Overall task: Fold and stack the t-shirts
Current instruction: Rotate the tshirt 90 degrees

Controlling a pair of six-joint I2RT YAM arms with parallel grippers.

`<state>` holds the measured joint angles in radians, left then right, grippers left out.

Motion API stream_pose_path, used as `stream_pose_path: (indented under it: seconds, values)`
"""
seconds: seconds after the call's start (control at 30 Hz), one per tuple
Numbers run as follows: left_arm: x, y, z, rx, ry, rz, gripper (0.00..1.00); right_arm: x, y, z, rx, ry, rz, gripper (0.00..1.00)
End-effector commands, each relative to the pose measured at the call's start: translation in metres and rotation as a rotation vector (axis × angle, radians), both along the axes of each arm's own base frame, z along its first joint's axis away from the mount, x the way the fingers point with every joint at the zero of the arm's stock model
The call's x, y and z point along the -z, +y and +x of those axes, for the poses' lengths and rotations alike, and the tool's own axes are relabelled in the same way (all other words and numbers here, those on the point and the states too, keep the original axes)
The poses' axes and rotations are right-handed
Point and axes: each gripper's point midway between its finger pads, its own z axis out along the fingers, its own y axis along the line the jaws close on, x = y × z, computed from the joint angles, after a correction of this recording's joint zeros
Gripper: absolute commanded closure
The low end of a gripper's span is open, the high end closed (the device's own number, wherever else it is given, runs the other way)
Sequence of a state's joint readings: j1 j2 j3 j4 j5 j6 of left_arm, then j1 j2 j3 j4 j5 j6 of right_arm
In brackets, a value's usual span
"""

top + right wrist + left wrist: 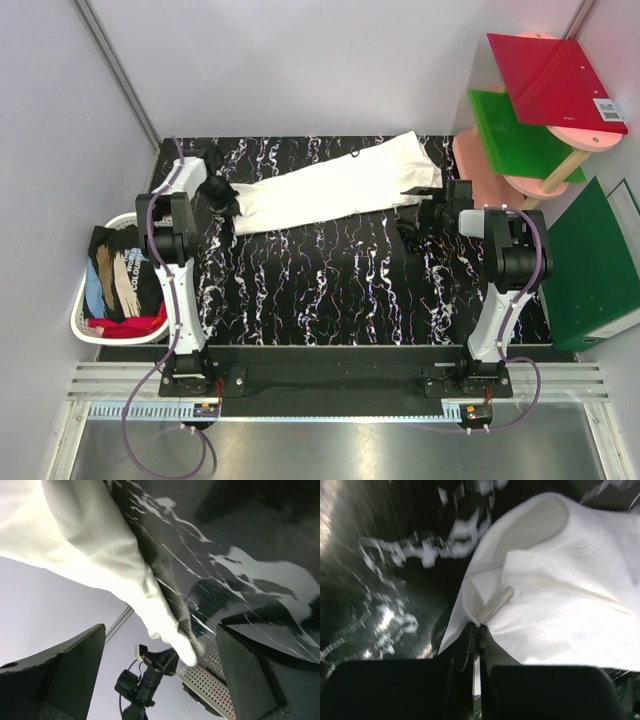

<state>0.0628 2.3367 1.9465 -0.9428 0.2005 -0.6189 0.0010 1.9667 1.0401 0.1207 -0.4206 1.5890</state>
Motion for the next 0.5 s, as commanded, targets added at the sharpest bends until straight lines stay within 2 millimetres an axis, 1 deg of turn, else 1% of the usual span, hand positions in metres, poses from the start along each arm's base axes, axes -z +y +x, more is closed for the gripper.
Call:
stream_pose_path:
  seconds: [0.0,0.03,0.07,0.1,0.13,0.17,0.2,0.23,0.27,0.3,0.33,0.37,0.4,0.43,0.47]
  values:
    - [-0.019,-0.026,-0.044,0.079,0.052,0.012,1.0,0.001,-0.001,0.016,-0.02,-0.027,-0.047,0.02]
    - [-0.019,-0.04,-0.053,0.109,0.065,0.009,1.0,-0.004,-0.001,0.022,-0.027,-0.047,-0.054,0.02]
    - [-0.012,-0.044,-0.07,0.117,0.106,0.005,1.0,-0.004,-0.001,0.024,-0.029,-0.048,-0.054,0.02]
    - [-0.019,-0.048,-0.078,0.124,0.103,0.0,1.0,0.0,-0.001,0.026,-0.032,-0.045,-0.056,0.02]
    - [-0.018,-0.052,-0.087,0.134,0.118,-0.004,1.0,-0.001,-0.001,0.029,-0.037,-0.05,-0.056,0.02]
    - [-0.009,-0.06,-0.108,0.155,0.168,-0.012,1.0,0.001,0.001,0.033,-0.041,-0.052,-0.055,0.02]
    - [-0.015,-0.064,-0.116,0.167,0.164,-0.016,1.0,0.001,0.001,0.036,-0.044,-0.054,-0.054,0.02]
    - [-0.014,-0.071,-0.126,0.186,0.18,-0.022,1.0,-0.003,0.002,0.041,-0.049,-0.069,-0.053,0.02]
    - [-0.005,-0.072,-0.147,0.192,0.23,-0.022,1.0,0.002,0.003,0.043,-0.057,-0.064,-0.051,0.02]
    - [-0.009,-0.075,-0.155,0.2,0.23,-0.024,1.0,0.001,0.003,0.046,-0.061,-0.07,-0.051,0.02]
    - [-0.007,-0.083,-0.167,0.229,0.246,-0.033,1.0,-0.003,0.003,0.052,-0.069,-0.089,-0.059,0.03]
    - [-0.001,-0.086,-0.186,0.248,0.29,-0.037,1.0,0.0,0.004,0.054,-0.076,-0.088,-0.063,0.03]
    - [-0.003,-0.09,-0.194,0.267,0.291,-0.042,1.0,-0.001,0.004,0.058,-0.084,-0.095,-0.067,0.03]
    - [-0.003,-0.099,-0.206,0.304,0.305,-0.05,1.0,-0.007,0.004,0.065,-0.096,-0.116,-0.077,0.03]
    - [0.003,-0.101,-0.223,0.319,0.346,-0.052,1.0,-0.004,0.007,0.067,-0.111,-0.112,-0.073,0.03]
